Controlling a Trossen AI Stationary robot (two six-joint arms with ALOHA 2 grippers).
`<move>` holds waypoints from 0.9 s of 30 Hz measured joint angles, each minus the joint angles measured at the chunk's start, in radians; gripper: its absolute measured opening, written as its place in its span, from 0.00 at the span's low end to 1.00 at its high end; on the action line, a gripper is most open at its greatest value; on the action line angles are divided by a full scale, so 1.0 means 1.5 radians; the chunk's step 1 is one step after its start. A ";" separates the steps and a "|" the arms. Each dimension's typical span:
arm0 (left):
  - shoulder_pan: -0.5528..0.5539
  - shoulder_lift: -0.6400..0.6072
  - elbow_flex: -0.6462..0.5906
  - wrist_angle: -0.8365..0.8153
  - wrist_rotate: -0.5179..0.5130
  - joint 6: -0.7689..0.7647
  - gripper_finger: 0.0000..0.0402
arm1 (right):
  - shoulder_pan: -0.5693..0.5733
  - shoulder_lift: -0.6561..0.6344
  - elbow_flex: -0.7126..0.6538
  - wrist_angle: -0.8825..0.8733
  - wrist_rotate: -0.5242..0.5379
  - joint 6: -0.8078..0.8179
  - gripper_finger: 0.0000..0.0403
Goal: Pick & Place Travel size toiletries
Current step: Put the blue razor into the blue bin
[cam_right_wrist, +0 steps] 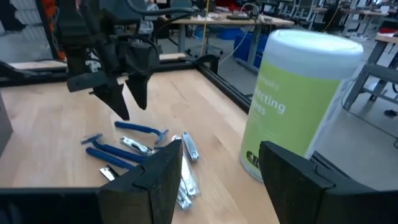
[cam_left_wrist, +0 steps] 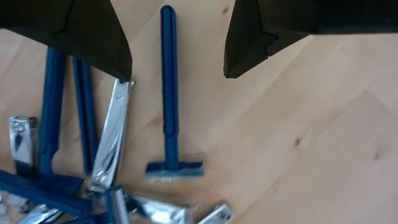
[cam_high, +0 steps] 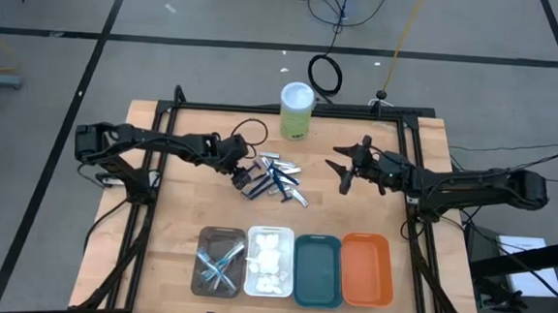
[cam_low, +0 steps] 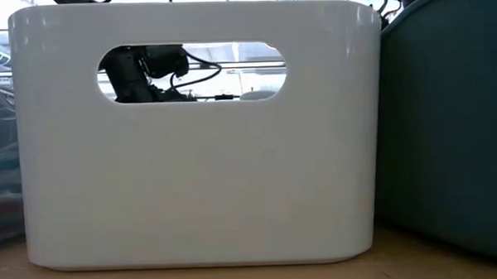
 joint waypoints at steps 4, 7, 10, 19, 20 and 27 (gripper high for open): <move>-0.001 0.000 -0.003 0.000 0.001 -0.036 0.62 | -0.003 0.011 0.000 0.008 0.000 0.000 0.50; -0.010 0.000 -0.003 -0.007 0.003 -0.042 0.62 | -0.003 0.011 0.000 0.014 -0.001 0.000 0.50; -0.028 0.000 -0.004 -0.006 0.003 -0.029 0.62 | -0.003 0.011 0.000 0.014 -0.001 0.000 0.50; -0.056 0.047 -0.004 -0.008 -0.054 -0.026 0.62 | -0.002 0.011 0.000 0.016 -0.001 0.001 0.50; -0.055 0.056 -0.004 -0.008 -0.050 -0.026 0.62 | -0.002 0.011 0.000 0.016 -0.001 0.001 0.50; -0.056 0.105 0.000 -0.002 -0.035 -0.021 0.62 | -0.002 0.011 0.000 0.017 -0.001 0.001 0.50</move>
